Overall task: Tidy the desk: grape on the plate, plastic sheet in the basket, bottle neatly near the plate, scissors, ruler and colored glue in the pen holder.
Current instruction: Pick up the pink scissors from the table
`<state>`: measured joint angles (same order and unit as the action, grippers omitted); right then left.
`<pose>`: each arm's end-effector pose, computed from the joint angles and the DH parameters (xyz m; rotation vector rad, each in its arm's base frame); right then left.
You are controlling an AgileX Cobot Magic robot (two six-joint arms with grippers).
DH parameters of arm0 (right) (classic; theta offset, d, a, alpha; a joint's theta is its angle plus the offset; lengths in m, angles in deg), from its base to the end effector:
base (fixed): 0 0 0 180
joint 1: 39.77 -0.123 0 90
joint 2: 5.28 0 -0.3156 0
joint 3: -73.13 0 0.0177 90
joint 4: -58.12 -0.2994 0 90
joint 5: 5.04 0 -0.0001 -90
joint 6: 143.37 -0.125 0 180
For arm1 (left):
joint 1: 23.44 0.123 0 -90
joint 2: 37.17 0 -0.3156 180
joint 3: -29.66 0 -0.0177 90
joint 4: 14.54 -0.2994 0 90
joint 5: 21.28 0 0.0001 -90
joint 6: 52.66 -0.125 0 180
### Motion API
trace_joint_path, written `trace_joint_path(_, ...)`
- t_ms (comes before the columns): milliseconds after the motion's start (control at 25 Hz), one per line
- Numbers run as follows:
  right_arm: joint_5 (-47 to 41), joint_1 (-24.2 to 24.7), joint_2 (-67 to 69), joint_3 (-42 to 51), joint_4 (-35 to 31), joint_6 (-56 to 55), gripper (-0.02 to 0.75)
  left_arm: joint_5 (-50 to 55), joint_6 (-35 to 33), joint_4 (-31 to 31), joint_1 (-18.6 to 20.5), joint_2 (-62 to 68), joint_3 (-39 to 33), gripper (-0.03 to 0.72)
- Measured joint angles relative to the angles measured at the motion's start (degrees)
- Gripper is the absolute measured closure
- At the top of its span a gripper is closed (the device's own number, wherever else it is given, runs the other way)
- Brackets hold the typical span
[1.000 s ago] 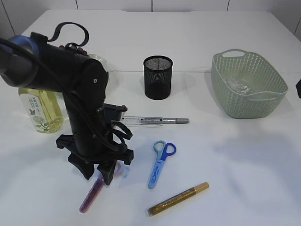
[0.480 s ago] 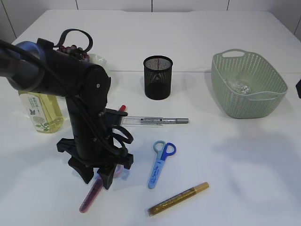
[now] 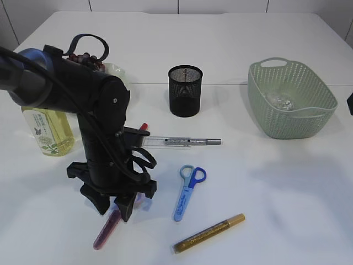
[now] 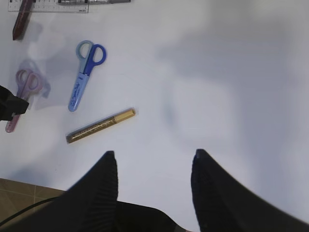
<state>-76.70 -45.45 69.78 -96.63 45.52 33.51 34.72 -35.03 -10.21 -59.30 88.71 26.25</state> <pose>0.2603 0.0519 0.3579 -0.0245 2.7380 0.3482 0.3329 -0.2503 0.0786 -0.4126 -3.0036 0.0192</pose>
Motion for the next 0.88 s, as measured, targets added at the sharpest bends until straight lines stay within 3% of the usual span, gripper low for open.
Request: trace_joint_path(880, 0.0, 0.0, 0.0, 0.0, 0.0, 0.0, 0.339, -0.1, 0.0, -1.4, -1.0, 0.0, 0.0, 0.33)
